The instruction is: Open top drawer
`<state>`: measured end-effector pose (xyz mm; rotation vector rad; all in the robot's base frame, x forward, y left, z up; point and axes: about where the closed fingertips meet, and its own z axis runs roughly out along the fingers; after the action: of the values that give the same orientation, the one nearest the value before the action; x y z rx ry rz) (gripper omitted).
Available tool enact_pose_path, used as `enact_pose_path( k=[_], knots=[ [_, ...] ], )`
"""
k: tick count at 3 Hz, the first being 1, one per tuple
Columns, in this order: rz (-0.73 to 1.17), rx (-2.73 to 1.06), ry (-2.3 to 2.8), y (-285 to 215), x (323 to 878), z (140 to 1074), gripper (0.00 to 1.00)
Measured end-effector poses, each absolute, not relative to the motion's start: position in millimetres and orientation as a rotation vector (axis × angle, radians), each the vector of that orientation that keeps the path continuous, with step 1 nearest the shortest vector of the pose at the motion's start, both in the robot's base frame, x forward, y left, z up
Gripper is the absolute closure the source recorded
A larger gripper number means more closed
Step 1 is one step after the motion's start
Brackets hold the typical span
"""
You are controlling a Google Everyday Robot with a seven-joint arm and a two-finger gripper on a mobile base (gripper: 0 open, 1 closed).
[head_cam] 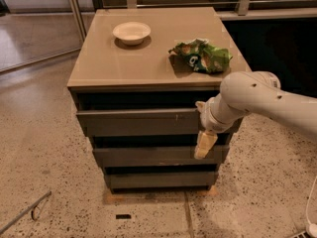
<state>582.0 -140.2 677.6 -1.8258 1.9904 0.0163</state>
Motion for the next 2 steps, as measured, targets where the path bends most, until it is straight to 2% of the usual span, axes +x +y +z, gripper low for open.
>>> enact_pose_path(
  k=[2],
  knots=[
    [0.009,-1.848,1.958,-130,607,664,0.0]
  ],
)
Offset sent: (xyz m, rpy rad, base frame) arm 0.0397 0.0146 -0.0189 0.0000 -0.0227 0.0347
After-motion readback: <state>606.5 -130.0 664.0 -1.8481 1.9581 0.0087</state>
